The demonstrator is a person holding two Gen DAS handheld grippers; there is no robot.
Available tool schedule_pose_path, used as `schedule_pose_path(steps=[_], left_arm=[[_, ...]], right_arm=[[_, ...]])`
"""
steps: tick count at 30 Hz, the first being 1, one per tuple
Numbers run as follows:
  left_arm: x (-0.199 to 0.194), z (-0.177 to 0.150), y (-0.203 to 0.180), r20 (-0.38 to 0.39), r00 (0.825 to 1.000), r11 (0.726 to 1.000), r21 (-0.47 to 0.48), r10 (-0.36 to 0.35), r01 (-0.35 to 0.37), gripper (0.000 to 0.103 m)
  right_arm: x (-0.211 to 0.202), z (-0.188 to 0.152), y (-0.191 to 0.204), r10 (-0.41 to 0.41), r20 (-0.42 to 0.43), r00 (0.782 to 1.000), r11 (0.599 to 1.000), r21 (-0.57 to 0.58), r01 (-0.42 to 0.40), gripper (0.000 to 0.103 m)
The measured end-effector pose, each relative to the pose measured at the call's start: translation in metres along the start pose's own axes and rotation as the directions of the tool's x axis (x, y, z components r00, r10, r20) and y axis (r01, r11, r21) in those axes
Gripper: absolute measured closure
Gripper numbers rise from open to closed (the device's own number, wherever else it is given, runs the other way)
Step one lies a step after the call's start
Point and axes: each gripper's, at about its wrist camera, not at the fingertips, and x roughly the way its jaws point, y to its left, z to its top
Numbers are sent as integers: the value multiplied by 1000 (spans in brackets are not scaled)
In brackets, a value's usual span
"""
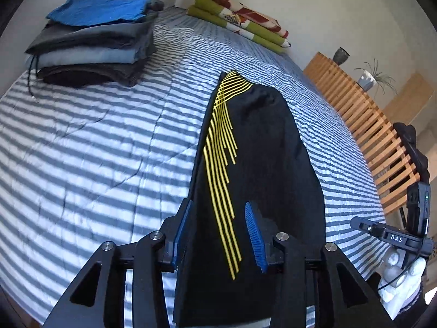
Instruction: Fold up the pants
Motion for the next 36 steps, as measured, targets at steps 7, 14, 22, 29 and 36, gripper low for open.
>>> schedule_pose_path(steps=[7,14,22,29,36], left_arm=[[69,62,14,-92,996,998,-55,-10,5,55],[111,92,25,-154,988,995,-96,-28,13,46],[136,96,9,-215,976,1000,-5,14,-15,44],[138,91,2,-229,971,996,78,66,-50,58],[138,87,1,-237,969,992,113,74,-48,97]], right_arm=[[39,47,-24,33,-23,999,996,83,-31,74],[72,83,-50,210,-71,975,955,226,-190,60],[99,102,-35,110,-142,984,986,140,-90,59],[108,101,-32,115,-166,979,989,110,-98,59],[110,102,-29,145,-177,973,988,80,-133,65]])
